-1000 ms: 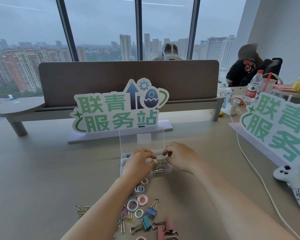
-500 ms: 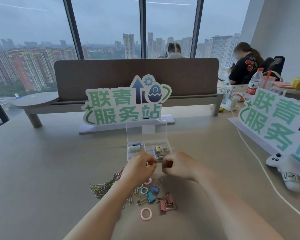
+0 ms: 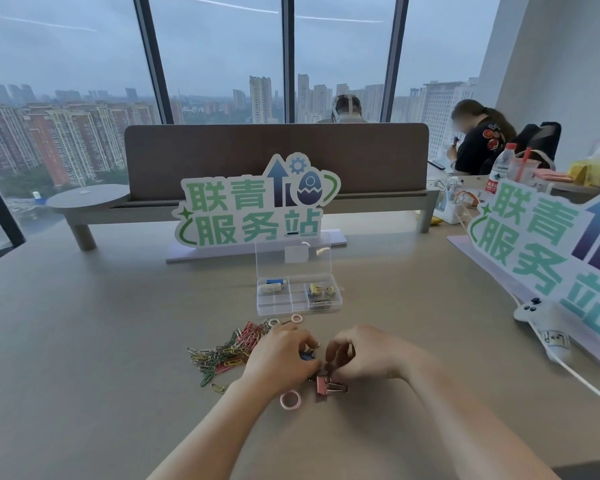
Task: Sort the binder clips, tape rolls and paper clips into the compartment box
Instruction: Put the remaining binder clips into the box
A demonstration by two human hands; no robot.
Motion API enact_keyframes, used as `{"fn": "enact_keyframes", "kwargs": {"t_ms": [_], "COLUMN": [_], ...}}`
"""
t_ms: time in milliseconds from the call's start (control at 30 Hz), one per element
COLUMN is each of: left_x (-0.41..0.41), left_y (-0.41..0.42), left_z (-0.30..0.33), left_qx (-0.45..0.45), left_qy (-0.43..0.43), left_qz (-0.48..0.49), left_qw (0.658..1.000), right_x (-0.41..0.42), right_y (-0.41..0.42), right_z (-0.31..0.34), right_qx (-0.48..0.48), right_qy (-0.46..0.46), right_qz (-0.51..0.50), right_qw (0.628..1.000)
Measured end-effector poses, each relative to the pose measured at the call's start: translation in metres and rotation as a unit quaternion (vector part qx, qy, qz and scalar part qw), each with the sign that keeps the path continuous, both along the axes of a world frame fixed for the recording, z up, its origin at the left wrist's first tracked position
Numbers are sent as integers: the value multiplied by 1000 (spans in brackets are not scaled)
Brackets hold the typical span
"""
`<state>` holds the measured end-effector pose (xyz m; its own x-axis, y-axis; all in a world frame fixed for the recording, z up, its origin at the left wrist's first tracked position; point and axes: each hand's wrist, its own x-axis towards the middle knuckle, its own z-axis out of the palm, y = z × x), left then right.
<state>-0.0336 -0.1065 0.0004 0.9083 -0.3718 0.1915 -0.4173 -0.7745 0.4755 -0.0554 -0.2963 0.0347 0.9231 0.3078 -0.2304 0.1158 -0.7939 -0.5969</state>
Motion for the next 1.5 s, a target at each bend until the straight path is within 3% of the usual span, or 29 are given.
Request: {"fn": "enact_keyframes", "kwargs": {"t_ms": [800, 1133, 1500], "left_x": [3, 63, 141], "left_y": [10, 13, 2], "left_z": [3, 29, 31], "left_qx": [-53, -100, -81], "left_qy": [-34, -14, -9], "left_qz": [26, 64, 76], "left_qw": [998, 993, 994], "right_x": [2, 73, 143], "right_y": [-3, -10, -15], "right_z": [7, 18, 15], "right_qx": [-92, -154, -188], "right_qy": [-91, -251, -257], "right_qz": [4, -60, -64], "right_qw": [992, 954, 946]}}
